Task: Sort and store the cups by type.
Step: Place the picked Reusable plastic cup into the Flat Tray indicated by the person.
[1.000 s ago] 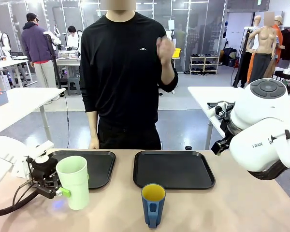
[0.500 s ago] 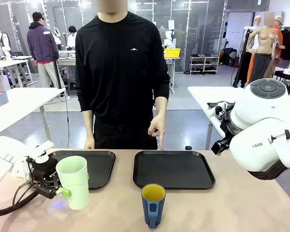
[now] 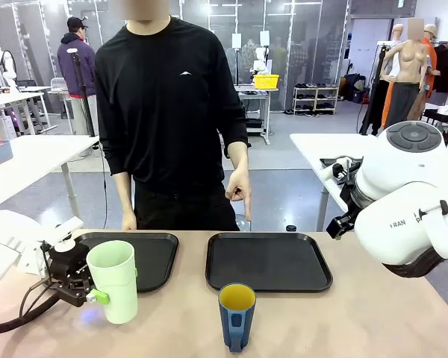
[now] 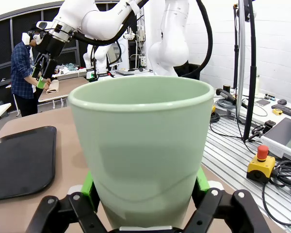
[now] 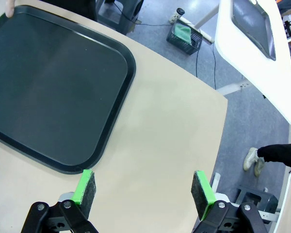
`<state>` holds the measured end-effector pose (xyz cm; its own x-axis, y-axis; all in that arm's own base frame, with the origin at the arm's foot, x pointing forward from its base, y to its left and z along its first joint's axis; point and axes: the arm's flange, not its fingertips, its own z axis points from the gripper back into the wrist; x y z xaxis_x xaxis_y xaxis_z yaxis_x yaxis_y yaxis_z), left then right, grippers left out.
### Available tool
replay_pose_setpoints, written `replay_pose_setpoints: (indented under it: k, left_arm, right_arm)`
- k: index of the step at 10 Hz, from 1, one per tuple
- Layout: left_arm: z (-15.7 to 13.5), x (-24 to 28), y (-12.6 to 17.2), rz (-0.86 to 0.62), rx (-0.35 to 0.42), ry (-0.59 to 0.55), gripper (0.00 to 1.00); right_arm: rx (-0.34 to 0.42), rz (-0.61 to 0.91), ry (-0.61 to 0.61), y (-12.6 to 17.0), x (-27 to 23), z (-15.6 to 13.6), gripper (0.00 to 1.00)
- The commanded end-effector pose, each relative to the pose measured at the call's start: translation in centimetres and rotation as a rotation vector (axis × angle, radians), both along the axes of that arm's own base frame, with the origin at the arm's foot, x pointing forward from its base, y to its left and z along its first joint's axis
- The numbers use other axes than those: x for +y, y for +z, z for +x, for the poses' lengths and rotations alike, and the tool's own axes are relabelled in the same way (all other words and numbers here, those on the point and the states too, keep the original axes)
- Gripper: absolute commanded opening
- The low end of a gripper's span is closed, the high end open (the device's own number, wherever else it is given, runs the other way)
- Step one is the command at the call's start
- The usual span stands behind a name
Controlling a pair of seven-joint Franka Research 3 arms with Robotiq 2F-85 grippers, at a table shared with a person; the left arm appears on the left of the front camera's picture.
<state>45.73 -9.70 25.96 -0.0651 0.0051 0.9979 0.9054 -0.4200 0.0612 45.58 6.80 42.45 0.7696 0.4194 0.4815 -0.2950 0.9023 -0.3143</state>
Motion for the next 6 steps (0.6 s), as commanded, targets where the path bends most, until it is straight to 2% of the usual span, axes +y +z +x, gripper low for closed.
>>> replay_pose_setpoints:
  k: [1,3,4,6]
  left_arm:
    - [0.1,0.0,0.2,-0.014,-0.018,0.002,0.39]
    - [0.1,0.0,0.2,-0.014,-0.018,0.002,0.39]
    - [0.0,0.0,0.0,0.000,0.000,0.000,0.86]
    - [1.0,-1.4,0.4,0.003,0.006,0.012,0.86]
  right_arm:
    - [-0.001,-0.002,-0.001,0.0,0.0,0.1,1.00]
    - [-0.001,-0.002,-0.001,0.0,0.0,0.1,1.00]
    - [-0.001,-0.002,-0.001,0.0,0.0,0.1,1.00]
    - [-0.001,-0.002,-0.001,0.0,0.0,0.1,1.00]
